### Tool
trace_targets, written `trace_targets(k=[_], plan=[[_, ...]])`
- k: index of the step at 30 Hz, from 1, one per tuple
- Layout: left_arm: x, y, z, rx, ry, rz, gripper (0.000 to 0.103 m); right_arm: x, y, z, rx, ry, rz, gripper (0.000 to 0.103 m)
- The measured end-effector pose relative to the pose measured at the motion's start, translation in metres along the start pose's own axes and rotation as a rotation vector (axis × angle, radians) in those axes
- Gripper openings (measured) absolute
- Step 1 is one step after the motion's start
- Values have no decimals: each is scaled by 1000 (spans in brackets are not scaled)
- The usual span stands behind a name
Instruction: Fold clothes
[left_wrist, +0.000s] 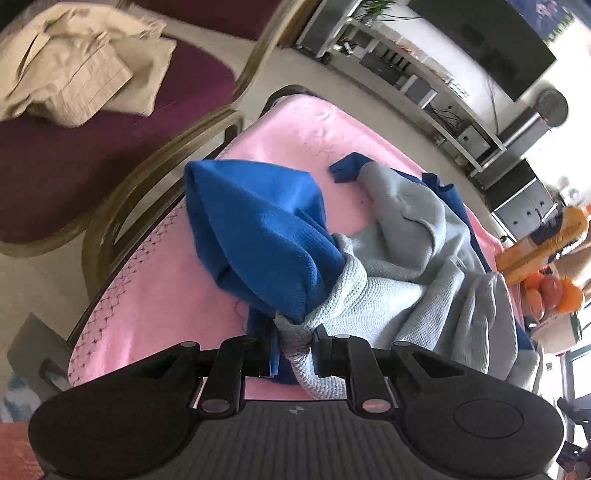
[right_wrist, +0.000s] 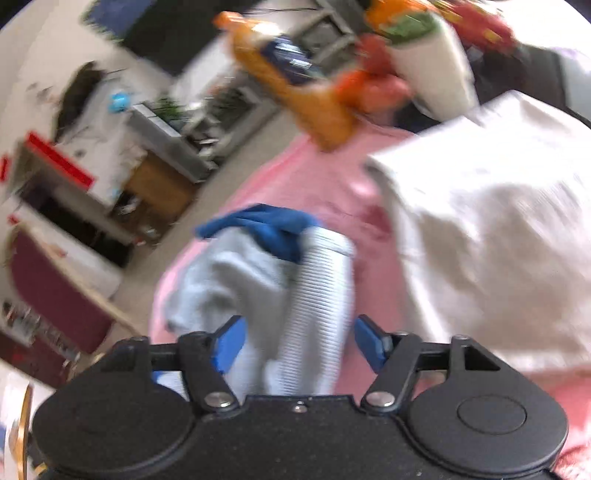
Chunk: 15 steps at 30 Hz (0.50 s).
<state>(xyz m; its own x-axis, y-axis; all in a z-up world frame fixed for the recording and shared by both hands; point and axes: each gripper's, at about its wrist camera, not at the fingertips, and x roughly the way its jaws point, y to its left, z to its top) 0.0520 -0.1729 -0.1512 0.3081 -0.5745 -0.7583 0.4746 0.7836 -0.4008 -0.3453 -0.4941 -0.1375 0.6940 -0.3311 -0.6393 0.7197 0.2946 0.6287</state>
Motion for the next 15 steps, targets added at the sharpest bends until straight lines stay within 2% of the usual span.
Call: trace_targets(k=[2,6,9,14,15], plan=[[-1,-1,0,19,-16,12,16,7,-4,1,14,-4,-51,37],[0,1,-3,42,-28,36,17,11,5,19,33,-81,-60,38],[3,5,-3,41,-16,47,17,25,14,37,35,-99,-93,41],[9,9,-3,32,2,60,17,57,5,46,144,-33,-164,41],[10,9,-3,32,4,62,17,59,3,43,154,-15,-162,34]])
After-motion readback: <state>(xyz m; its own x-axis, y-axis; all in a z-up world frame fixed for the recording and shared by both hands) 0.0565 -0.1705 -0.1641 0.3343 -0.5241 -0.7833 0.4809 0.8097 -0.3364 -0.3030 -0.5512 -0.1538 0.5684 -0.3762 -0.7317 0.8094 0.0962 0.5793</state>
